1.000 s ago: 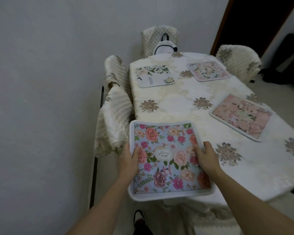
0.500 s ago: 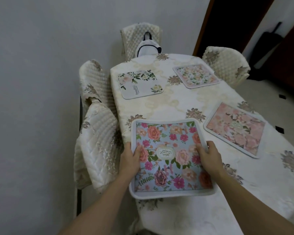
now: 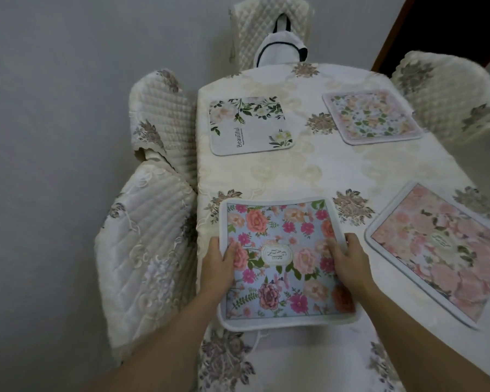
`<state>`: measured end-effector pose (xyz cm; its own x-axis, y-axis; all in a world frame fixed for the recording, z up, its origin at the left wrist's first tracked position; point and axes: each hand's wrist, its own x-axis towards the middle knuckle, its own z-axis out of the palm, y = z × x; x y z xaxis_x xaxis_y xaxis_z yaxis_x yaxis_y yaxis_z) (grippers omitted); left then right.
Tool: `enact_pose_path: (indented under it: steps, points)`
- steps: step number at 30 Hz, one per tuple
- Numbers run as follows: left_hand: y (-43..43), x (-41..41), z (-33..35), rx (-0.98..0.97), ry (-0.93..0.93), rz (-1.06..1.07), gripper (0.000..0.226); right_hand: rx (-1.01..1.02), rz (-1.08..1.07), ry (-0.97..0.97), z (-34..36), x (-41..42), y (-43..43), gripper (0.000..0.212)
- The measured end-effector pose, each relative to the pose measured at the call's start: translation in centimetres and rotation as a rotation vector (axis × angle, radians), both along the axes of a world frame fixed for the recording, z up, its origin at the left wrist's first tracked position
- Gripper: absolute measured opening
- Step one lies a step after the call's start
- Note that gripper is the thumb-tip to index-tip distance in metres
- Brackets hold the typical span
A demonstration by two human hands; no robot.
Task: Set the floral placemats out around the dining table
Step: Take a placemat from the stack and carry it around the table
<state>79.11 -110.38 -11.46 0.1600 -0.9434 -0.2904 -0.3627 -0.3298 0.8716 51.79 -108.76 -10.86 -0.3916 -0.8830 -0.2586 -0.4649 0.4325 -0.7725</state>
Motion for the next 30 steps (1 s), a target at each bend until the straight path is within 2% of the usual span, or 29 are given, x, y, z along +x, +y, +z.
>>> enact_pose_path:
  steps: [11,16,19,22,24,26,28,30]
  points:
    - [-3.9,-1.2,-3.6,0.036,-0.094,0.037,0.025,0.037,0.093,-0.041,-3.6,-1.4,-4.7,0.024]
    - [-3.9,-1.4,-4.5,0.048,-0.114,0.036,0.026,0.041,0.089,0.008,-4.7,-1.6,-5.1,0.024]
    - [-4.0,-1.2,-4.9,0.056,-0.202,0.027,0.028,0.081,0.093,0.05,-5.1,-2.0,-5.2,0.025]
    - [-4.1,-1.0,-4.8,0.077,-0.542,-0.002,0.037,0.176,0.055,0.274,-5.0,-2.2,-5.1,0.027]
    - [-3.9,-1.3,-4.4,0.077,-0.8,-0.019,0.042,0.102,0.068,0.526,-5.0,-1.9,-5.3,0.031]
    - [-3.8,-1.8,-4.5,-0.014,-0.955,-0.039,0.045,-0.023,0.193,0.721,-5.1,-1.0,-5.8,0.029]
    - [-3.7,-3.0,-4.9,-0.15,-0.951,-0.141,0.046,-0.122,0.36,0.8,-5.7,0.6,-6.2,0.031]
    - [-3.4,-4.6,-5.8,-0.276,-0.889,-0.35,0.052,-0.183,0.513,0.758,-6.5,2.9,-6.3,0.041]
